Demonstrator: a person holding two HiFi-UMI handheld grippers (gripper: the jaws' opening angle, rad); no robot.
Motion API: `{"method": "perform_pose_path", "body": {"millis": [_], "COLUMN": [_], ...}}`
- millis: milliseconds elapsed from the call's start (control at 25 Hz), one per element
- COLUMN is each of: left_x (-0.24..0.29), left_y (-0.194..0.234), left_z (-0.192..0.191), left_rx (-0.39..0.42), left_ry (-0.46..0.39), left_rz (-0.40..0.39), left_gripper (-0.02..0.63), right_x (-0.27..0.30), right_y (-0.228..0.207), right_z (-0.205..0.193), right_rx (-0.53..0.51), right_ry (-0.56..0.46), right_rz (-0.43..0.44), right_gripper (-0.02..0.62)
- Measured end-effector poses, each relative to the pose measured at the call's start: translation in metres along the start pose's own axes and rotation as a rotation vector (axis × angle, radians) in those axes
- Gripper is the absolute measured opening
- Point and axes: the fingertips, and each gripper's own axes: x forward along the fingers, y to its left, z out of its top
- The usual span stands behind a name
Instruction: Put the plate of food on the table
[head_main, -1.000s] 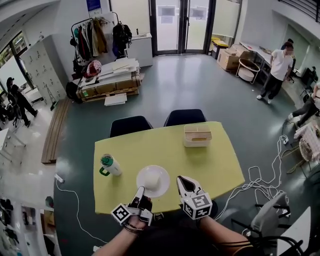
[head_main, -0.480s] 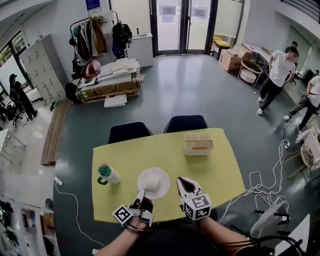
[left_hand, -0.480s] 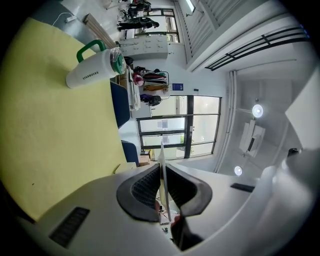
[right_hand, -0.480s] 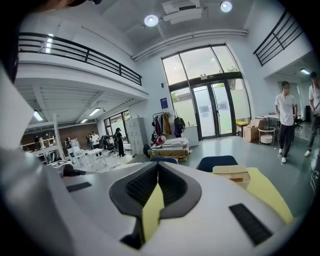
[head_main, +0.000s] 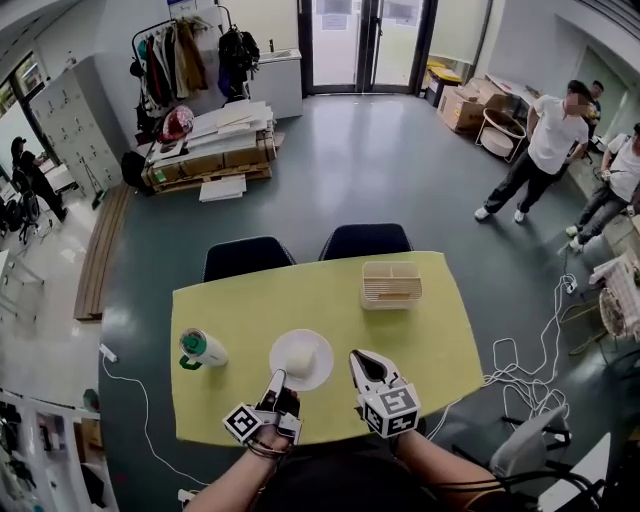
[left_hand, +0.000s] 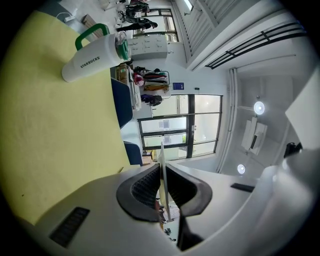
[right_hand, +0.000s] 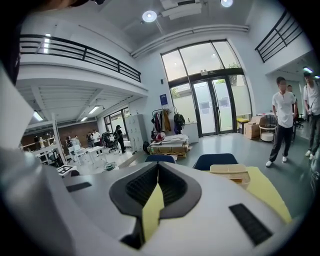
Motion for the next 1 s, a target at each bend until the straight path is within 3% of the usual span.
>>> {"method": "perform_pose_path", "body": {"millis": [240, 600, 1000], "left_x": [0.018, 0.040, 0.065], "left_y": [0.031, 0.106, 0.171], "left_z": [0.002, -0.006, -0.015], "left_rx": [-0.047, -0.029, -0.071], "left_ry": [-0.001, 0.029, 0.019], "left_rz": [-0.067, -0.019, 0.043], "left_gripper": [0.028, 0.029, 0.029], "right_x": [0.010, 0.011, 0.025], "right_y": [-0.018, -0.034, -0.052], "right_z": [-0.014, -0.038, -0.062], "right_rx": [0.022, 0.025, 0.026], "right_ry": [0.042, 0.092, 0.139], "right_rz": [-0.012, -0.017, -0.015], "right_gripper": [0.012, 0.012, 0.012]}}
